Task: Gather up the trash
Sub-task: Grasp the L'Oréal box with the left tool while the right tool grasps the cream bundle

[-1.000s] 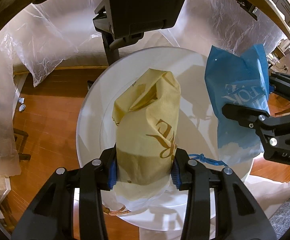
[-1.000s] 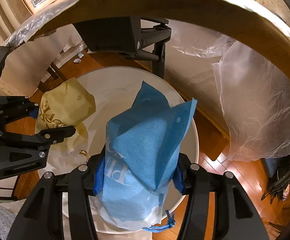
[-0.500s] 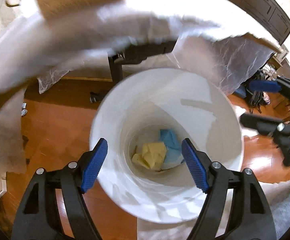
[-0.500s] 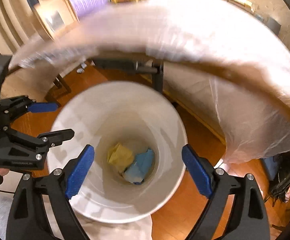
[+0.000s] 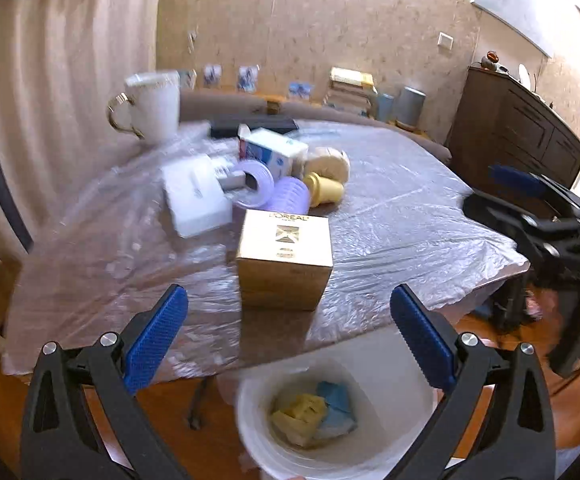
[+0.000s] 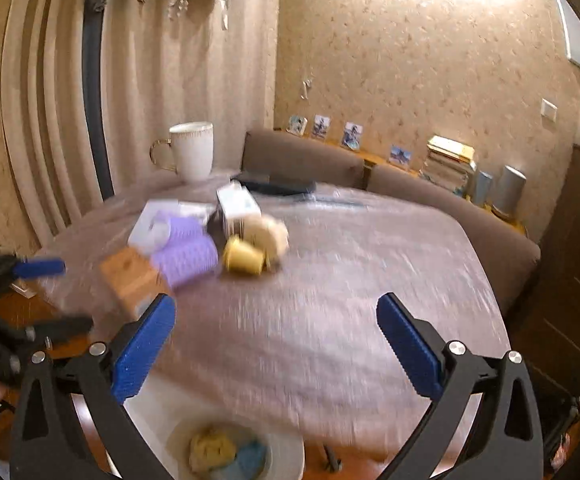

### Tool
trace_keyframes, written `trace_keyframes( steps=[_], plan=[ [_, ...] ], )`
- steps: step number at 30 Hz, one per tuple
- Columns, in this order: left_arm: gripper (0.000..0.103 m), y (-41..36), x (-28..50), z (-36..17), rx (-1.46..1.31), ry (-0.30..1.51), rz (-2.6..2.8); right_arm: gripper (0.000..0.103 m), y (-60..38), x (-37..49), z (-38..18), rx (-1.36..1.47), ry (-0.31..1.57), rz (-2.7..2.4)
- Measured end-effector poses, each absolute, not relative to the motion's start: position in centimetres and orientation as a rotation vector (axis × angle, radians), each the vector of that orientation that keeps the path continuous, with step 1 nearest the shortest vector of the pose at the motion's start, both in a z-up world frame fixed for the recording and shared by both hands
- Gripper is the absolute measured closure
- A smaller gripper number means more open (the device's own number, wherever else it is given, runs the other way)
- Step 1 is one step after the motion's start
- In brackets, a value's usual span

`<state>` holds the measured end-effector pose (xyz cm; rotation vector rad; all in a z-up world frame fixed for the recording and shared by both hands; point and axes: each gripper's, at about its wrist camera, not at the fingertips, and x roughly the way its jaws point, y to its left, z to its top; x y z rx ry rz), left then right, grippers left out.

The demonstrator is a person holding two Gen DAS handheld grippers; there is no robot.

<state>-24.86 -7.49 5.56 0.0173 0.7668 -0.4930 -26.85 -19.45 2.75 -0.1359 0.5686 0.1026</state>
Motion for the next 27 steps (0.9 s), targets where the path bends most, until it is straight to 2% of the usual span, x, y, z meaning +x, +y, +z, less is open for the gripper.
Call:
trace_keyframes(
  steps=[9, 18, 22, 27],
  plan=[
    [0.001, -8.7, -22.5, 3.7, -0.016, 0.833, -0.428, 0.004, -18.5, -16.2, 0.6, -0.007, 0.73, 0.11],
    [0.002, -9.4, -21.1, 3.4, 0.024, 0.808, -0.383, 0.005, -19.5, -10.5, -3.0, 0.198, 0.844, 0.074],
    [0.014, -9.5, -20.2, 2.9, 0.028, 0.825, -0.385, 0.016, -19.5, -9.2, -4.1, 0.217, 0.869, 0.072],
    [0.021, -9.7, -19.8, 2.7, 0.032, 0.832, -0.4, 0.022, -19.3, -8.5, -4.5, 0.21, 0.873, 0.073]
  ],
)
